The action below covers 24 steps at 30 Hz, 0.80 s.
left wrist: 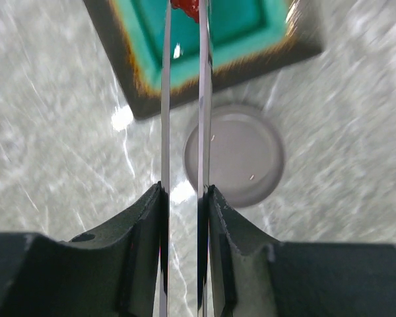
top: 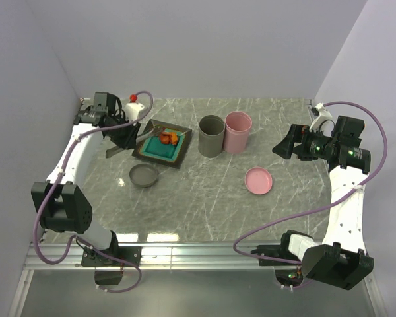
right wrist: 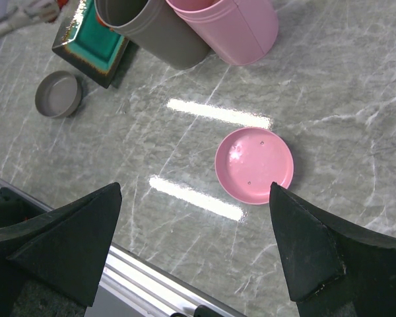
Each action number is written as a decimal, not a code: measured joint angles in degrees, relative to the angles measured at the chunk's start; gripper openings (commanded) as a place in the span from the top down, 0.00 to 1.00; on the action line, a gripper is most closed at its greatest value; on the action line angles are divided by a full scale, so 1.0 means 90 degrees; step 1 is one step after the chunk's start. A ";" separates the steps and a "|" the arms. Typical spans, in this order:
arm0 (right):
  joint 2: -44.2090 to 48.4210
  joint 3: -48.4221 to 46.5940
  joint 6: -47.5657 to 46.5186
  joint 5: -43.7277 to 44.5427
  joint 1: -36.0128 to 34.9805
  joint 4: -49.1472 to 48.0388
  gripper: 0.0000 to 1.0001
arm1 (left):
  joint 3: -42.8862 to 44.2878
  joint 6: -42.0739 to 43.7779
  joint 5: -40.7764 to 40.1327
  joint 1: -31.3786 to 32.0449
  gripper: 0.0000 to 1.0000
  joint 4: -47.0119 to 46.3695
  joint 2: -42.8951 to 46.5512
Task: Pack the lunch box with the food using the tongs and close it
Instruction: Pick up the food using the clamp, then place the food into the lunch box
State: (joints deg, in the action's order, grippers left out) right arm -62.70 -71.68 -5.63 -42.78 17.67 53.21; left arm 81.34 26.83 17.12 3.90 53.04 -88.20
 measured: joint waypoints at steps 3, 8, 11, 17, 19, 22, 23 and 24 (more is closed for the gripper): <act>0.0000 0.0000 0.0002 -0.0002 0.0000 0.0000 0.00 | 0.0447 -0.0146 0.0287 0.0129 0.77 0.0053 0.0000; 0.0000 0.0000 0.0002 -0.0010 0.0000 0.0002 0.00 | 0.1260 -0.0476 0.0901 0.0614 0.76 -0.0010 -0.0005; 0.0000 -0.0002 0.0002 -0.0007 0.0000 0.0002 0.00 | 0.1785 -0.0738 0.1137 0.1039 0.76 -0.0129 -0.0063; 0.0000 -0.0005 0.0002 -0.0002 0.0000 0.0005 0.00 | 0.2251 -0.1139 0.1234 0.1804 0.76 -0.0539 -0.0493; 0.0000 -0.0005 0.0002 0.0000 0.0002 0.0002 0.00 | 0.2254 -0.1248 0.1231 0.1943 0.75 -0.0622 -0.0687; 0.0005 -0.0005 0.0007 0.0000 0.0002 0.0000 0.00 | 0.2239 -0.1350 0.1144 0.2050 0.75 -0.0678 -0.0913; 0.0010 -0.0005 0.0007 0.0000 0.0002 0.0000 0.00 | 0.2239 -0.1396 0.1112 0.2072 0.75 -0.0692 -0.0964; 0.0017 -0.0005 0.0007 0.0000 0.0002 0.0000 0.00 | 0.2239 -0.1430 0.1093 0.2098 0.74 -0.0721 -0.1005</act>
State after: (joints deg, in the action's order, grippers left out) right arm -62.54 -71.72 -5.56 -42.78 17.69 53.21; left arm 101.49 13.96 26.96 22.79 46.54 -97.25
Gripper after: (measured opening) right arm 0.996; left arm 0.344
